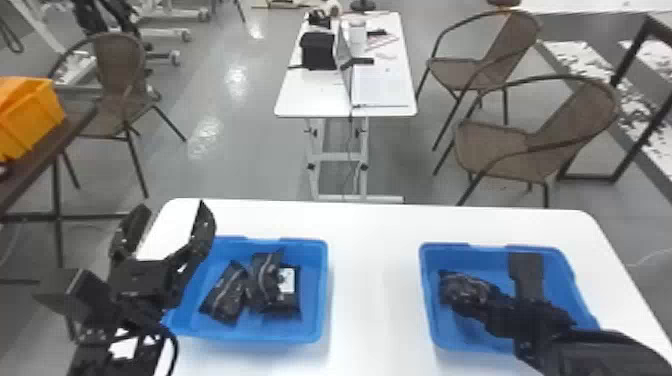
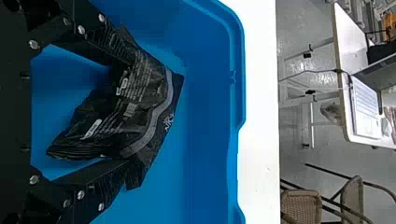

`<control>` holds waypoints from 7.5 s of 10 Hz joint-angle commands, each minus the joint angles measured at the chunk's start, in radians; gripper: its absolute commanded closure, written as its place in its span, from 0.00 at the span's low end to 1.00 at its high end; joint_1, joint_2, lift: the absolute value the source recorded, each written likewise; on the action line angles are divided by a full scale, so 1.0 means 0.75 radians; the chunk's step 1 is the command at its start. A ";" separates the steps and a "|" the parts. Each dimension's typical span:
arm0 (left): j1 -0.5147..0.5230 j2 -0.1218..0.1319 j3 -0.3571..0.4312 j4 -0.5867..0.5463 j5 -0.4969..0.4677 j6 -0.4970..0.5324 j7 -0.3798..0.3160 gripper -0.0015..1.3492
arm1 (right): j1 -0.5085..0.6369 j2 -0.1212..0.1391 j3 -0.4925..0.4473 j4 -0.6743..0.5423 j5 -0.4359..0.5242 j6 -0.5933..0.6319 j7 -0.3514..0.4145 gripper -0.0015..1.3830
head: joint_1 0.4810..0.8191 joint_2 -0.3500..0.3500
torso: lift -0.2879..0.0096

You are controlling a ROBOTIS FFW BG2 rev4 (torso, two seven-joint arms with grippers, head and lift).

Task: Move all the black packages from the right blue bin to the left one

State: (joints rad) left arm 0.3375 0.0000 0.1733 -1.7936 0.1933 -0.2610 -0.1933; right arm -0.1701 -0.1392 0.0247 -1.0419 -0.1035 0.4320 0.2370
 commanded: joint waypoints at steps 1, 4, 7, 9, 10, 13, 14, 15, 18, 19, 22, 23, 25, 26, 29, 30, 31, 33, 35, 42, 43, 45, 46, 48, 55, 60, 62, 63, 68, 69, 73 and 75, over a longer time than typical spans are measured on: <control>0.002 -0.003 0.000 0.007 0.012 0.000 0.000 0.15 | -0.008 0.002 0.002 0.029 0.007 -0.032 0.007 0.73 | 0.63 0.57 | 0.97; 0.004 -0.003 0.002 0.015 0.025 -0.010 0.000 0.15 | 0.028 0.008 -0.004 0.000 -0.032 -0.061 -0.021 0.84 | 0.63 0.58 | 0.97; 0.000 -0.003 0.002 0.023 0.027 -0.020 0.000 0.15 | 0.124 0.008 -0.037 -0.151 -0.071 -0.061 -0.056 0.84 | 0.63 0.58 | 0.97; -0.004 -0.003 0.002 0.025 0.020 -0.034 0.000 0.15 | 0.241 0.002 -0.082 -0.302 -0.154 -0.050 -0.062 0.84 | 0.63 0.57 | 0.97; -0.006 -0.003 0.002 0.025 0.014 -0.043 0.000 0.15 | 0.321 -0.003 -0.107 -0.425 -0.193 -0.026 -0.064 0.84 | 0.63 0.57 | 0.97; -0.006 -0.003 0.008 0.019 0.012 -0.037 0.000 0.15 | 0.462 -0.015 -0.135 -0.715 -0.363 0.005 -0.066 0.84 | 0.63 0.57 | 0.97; -0.012 -0.003 0.000 0.017 0.031 0.015 0.000 0.15 | 0.437 -0.023 -0.098 -0.756 -0.400 0.007 -0.050 0.84 | 0.63 0.58 | 0.97; -0.023 -0.003 -0.024 0.015 0.072 0.066 0.000 0.14 | 0.366 -0.031 -0.049 -0.746 -0.412 0.007 0.028 0.84 | 0.63 0.59 | 0.97; -0.086 -0.003 -0.114 -0.002 0.202 0.213 0.000 0.12 | 0.092 -0.029 0.165 -0.607 -0.465 0.007 0.222 0.84 | 0.63 0.68 | 0.97; -0.115 -0.003 -0.149 -0.008 0.288 0.299 -0.014 0.08 | 0.008 -0.005 0.225 -0.538 -0.465 -0.014 0.298 0.84 | 0.63 0.71 | 0.97; -0.215 0.004 -0.180 -0.006 0.495 0.602 -0.135 0.07 | -0.178 0.049 0.364 -0.388 -0.451 -0.059 0.467 0.84 | 0.63 0.75 | 0.97; -0.223 -0.003 -0.176 -0.004 0.495 0.659 -0.147 0.07 | -0.207 0.049 0.411 -0.362 -0.512 -0.059 0.469 0.84 | 0.63 0.75 | 0.97; -0.239 -0.003 -0.176 0.013 0.499 0.685 -0.153 0.07 | -0.227 0.051 0.484 -0.347 -0.574 -0.057 0.469 0.84 | 0.63 0.77 | 0.97; -0.248 -0.003 -0.176 0.021 0.507 0.704 -0.155 0.07 | -0.246 0.051 0.529 -0.341 -0.598 -0.057 0.469 0.84 | 0.63 0.78 | 0.97; -0.262 -0.003 -0.174 0.037 0.507 0.714 -0.155 0.07 | -0.272 0.042 0.609 -0.317 -0.662 -0.048 0.469 0.84 | 0.63 0.83 | 0.97; -0.264 -0.003 -0.172 0.035 0.493 0.714 -0.155 0.09 | -0.270 0.042 0.611 -0.317 -0.670 -0.044 0.469 0.84 | 0.63 0.84 | 0.97; -0.264 -0.003 -0.170 0.029 0.462 0.712 -0.153 0.20 | -0.266 0.042 0.609 -0.317 -0.672 -0.042 0.469 0.84 | 0.63 0.84 | 0.97; -0.262 -0.003 -0.164 0.021 0.409 0.708 -0.149 0.67 | -0.264 0.040 0.609 -0.315 -0.676 -0.042 0.469 0.84 | 0.63 0.85 | 0.97; -0.237 -0.003 -0.155 -0.034 0.292 0.655 -0.113 0.90 | -0.262 0.040 0.609 -0.310 -0.678 -0.044 0.469 0.84 | 0.63 0.86 | 0.97; -0.188 -0.003 -0.080 -0.024 0.190 0.534 -0.098 0.90 | -0.101 0.057 0.376 -0.441 -0.459 -0.177 0.469 0.11 | 0.63 0.87 | 0.97; -0.180 -0.003 -0.045 -0.012 0.033 0.524 -0.098 0.90 | -0.025 0.055 0.290 -0.495 -0.384 -0.171 0.469 0.17 | 0.63 0.87 | 0.97; -0.178 -0.003 -0.037 0.029 -0.268 0.585 -0.108 0.90 | 0.122 0.053 0.157 -0.587 -0.300 -0.120 0.443 0.21 | 0.63 0.83 | 0.97; -0.178 -0.003 -0.053 0.080 -0.303 0.600 -0.119 0.90 | 0.169 0.049 0.122 -0.617 -0.310 -0.114 0.420 0.21 | 0.63 0.81 | 0.97; -0.172 -0.003 -0.045 0.160 -0.254 0.595 -0.125 0.52 | 0.198 0.036 0.104 -0.644 -0.304 -0.110 0.420 0.21 | 0.63 0.76 | 0.97; 0.055 -0.003 -0.006 -0.192 -0.160 0.217 -0.070 0.20 | 0.534 0.034 -0.008 -1.041 -0.126 -0.241 0.101 0.21 | 0.63 0.69 | 0.97; 0.356 -0.003 -0.012 -0.278 -0.186 0.262 -0.025 0.20 | 0.918 0.045 -0.094 -1.327 -0.034 -0.282 0.056 0.21 | 0.63 0.64 | 0.97; 0.448 -0.003 -0.029 -0.345 -0.213 0.373 0.049 0.20 | 1.067 0.094 -0.135 -1.394 0.040 -0.282 0.056 0.21 | 0.63 0.64 | 0.97; 0.509 -0.003 -0.090 -0.411 -0.295 0.340 0.225 0.20 | 1.166 0.161 -0.158 -1.446 0.111 -0.290 0.013 0.21 | 0.63 0.65 | 0.97; 0.474 0.198 -0.245 -0.380 -0.043 0.305 0.407 0.20 | 1.129 0.187 -0.264 -1.341 0.136 -0.421 0.206 0.21 | 0.63 0.57 | 0.97; 0.472 0.213 -0.254 -0.380 -0.041 0.303 0.421 0.20 | 1.129 0.187 -0.262 -1.345 0.144 -0.419 0.206 0.21 | 0.63 0.55 | 0.97; 0.472 0.186 -0.249 -0.374 -0.049 0.293 0.421 0.20 | 1.121 0.187 -0.262 -1.343 0.140 -0.376 0.204 0.21 | 0.63 0.53 | 0.97; 0.470 0.188 -0.247 -0.374 -0.057 0.291 0.421 0.20 | 1.116 0.187 -0.260 -1.392 0.195 -0.263 0.181 0.21 | 0.63 0.53 | 0.97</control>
State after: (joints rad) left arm 0.6914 0.1400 -0.0135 -2.0740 0.1532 -0.0421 0.1218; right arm 0.6679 -0.0046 -0.1711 -2.0758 0.0286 0.2127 0.3733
